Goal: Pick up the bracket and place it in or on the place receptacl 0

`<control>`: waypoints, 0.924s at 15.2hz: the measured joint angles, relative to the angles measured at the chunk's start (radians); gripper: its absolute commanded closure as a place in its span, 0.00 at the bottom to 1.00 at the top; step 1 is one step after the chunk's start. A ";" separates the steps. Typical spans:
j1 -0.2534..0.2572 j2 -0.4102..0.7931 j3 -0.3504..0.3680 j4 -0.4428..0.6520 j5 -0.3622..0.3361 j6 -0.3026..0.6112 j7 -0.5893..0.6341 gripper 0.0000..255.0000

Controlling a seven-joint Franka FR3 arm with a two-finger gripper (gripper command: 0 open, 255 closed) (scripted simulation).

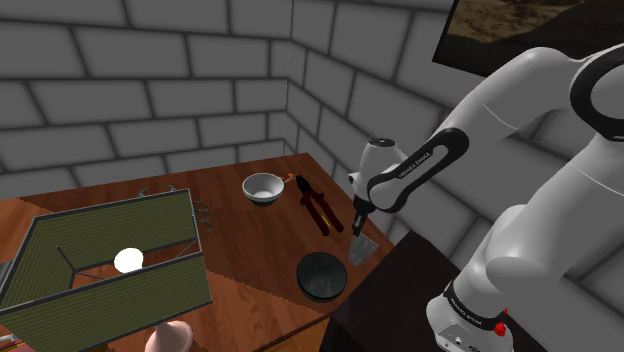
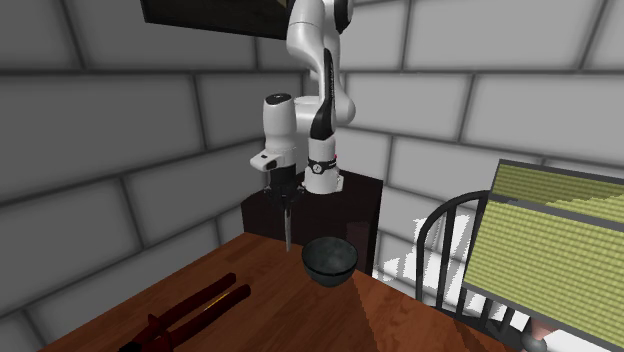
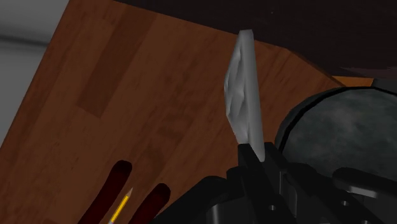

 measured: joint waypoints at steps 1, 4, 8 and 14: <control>0.000 -0.016 0.000 0.002 -0.001 -0.018 0.001 1.00; -0.003 -0.070 0.000 0.006 -0.005 -0.076 0.002 1.00; -0.004 -0.140 0.002 0.014 -0.008 -0.154 0.006 1.00; -0.005 -0.223 0.004 0.042 -0.010 -0.265 0.007 1.00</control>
